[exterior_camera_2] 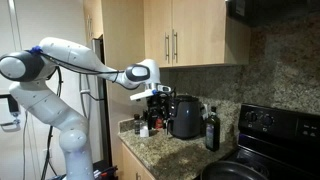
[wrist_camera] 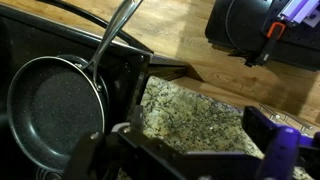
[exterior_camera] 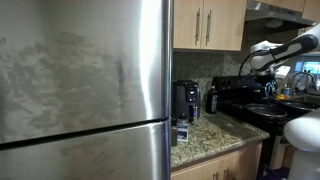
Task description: Open the right door of the first upper cabinet from the left
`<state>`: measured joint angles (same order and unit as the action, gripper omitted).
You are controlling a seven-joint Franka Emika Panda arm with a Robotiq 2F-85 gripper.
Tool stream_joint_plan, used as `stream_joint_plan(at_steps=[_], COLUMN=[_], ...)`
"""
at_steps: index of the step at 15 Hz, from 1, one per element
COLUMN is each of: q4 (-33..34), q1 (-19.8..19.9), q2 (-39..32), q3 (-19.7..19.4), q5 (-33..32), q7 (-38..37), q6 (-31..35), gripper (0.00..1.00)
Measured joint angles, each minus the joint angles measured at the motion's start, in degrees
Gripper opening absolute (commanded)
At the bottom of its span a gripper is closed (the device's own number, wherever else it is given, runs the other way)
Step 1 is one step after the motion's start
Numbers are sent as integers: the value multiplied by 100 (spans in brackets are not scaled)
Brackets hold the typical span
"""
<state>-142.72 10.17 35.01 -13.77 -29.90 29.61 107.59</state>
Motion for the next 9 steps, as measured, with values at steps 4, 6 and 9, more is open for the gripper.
stream_joint_plan(at_steps=[4, 6, 9], q4=[-7, -8, -6], q1=[-5, -9, -25], q2=[71, 127, 99], q3=[-26, -35, -35], q5=[64, 62, 63], q7=[-118, -134, -170], q6=[17, 11, 29], gripper=[100, 100, 100])
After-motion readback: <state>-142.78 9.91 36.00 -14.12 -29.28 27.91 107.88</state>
